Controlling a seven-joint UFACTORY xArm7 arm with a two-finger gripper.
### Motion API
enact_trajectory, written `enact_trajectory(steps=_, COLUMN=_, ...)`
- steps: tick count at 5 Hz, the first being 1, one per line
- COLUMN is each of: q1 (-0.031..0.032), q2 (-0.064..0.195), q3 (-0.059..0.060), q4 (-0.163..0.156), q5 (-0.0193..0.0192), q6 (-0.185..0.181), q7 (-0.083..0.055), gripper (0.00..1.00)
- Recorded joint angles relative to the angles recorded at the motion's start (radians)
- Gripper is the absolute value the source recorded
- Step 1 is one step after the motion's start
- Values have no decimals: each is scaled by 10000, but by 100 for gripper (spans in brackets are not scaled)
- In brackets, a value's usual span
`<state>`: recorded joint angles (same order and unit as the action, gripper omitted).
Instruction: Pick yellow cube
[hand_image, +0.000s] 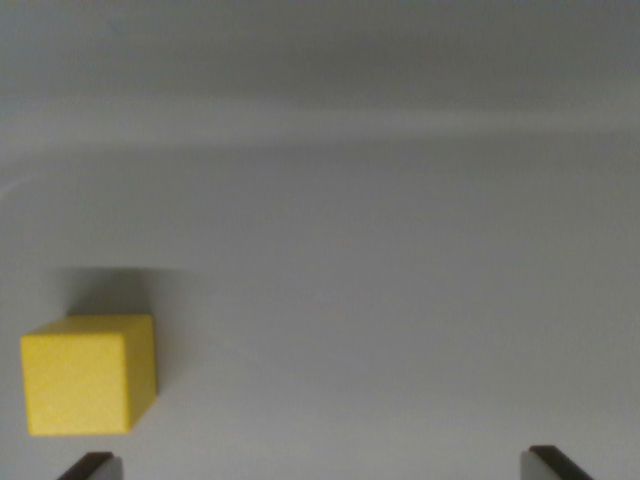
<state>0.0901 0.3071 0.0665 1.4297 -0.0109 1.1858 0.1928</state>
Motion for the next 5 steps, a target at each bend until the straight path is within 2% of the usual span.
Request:
enact_trajectory(steps=1, q1=135, q2=323, q3=98, q4=-138, q5=-23, q6=-473, q7=173, gripper=0)
enact_trajectory(steps=2, q1=135, q2=323, q3=98, q4=-138, q5=-23, q6=-473, q7=173, gripper=0)
enact_trajectory(steps=3, q1=268, q2=643, q3=195, q4=-275, q5=-46, q6=-942, q7=345, gripper=0)
enact_trajectory(steps=4, q1=268, q2=643, q3=195, q4=-275, q5=-46, q6=-942, q7=345, gripper=0)
enact_trajectory(steps=5, q1=397, q2=953, q3=289, q4=-408, q5=-69, q6=-1396, q7=512, gripper=0)
